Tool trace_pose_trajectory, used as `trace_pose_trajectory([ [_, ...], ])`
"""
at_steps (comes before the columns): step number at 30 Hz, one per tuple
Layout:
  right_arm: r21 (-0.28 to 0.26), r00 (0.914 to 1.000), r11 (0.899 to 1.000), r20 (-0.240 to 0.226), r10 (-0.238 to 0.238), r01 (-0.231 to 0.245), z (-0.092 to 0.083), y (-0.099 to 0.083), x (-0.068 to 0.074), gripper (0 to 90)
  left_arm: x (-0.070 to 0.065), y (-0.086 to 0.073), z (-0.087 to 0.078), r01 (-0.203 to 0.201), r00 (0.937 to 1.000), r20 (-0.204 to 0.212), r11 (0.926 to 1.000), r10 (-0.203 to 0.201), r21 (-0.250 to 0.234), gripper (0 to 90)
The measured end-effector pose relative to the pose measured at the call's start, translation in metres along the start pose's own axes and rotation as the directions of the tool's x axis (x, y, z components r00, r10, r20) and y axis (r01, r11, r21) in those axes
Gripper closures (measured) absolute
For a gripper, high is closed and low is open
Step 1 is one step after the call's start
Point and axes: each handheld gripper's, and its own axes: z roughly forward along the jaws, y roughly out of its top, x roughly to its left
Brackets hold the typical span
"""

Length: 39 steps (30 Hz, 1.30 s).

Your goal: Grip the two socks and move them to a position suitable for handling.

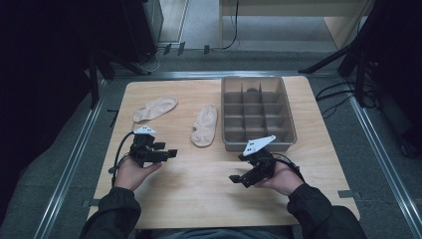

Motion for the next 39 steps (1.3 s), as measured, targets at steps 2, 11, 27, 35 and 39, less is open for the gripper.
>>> trace_pose_trajectory([
  [2, 0.043, 0.9999, 0.999, 0.011, 0.004, -0.004, 0.001, -0.002, 0.000, 21.5, 0.001, -0.001, 0.001, -0.020, 0.9997, -0.014, 0.9997, 0.020, 0.016, 39.0],
  [11, 0.074, 0.9999, 0.997, -0.016, -0.006, 0.007, 0.003, -0.002, -0.001, 30.8, -0.001, -0.003, 0.001, -0.028, 0.9991, -0.030, 0.9988, 0.029, 0.040, 33.9],
  [27, 0.091, 0.9996, 0.995, 0.004, -0.027, 0.026, 0.002, -0.001, -0.002, 34.2, 0.004, -0.004, -0.004, 0.010, 0.9995, -0.029, 0.9995, -0.009, 0.029, 31.2],
  [35, 0.076, 0.9992, 0.996, -0.005, -0.039, 0.040, 0.001, 0.000, 0.001, 36.3, 0.008, -0.006, -0.005, 0.011, 0.9991, -0.042, 0.9991, -0.010, 0.040, 32.1],
  [39, 0.081, 0.9996, 0.996, -0.013, -0.024, 0.025, 0.002, 0.000, 0.001, 36.9, 0.010, -0.006, -0.006, 0.018, 0.9987, -0.049, 0.9990, -0.016, 0.040, 32.2],
])
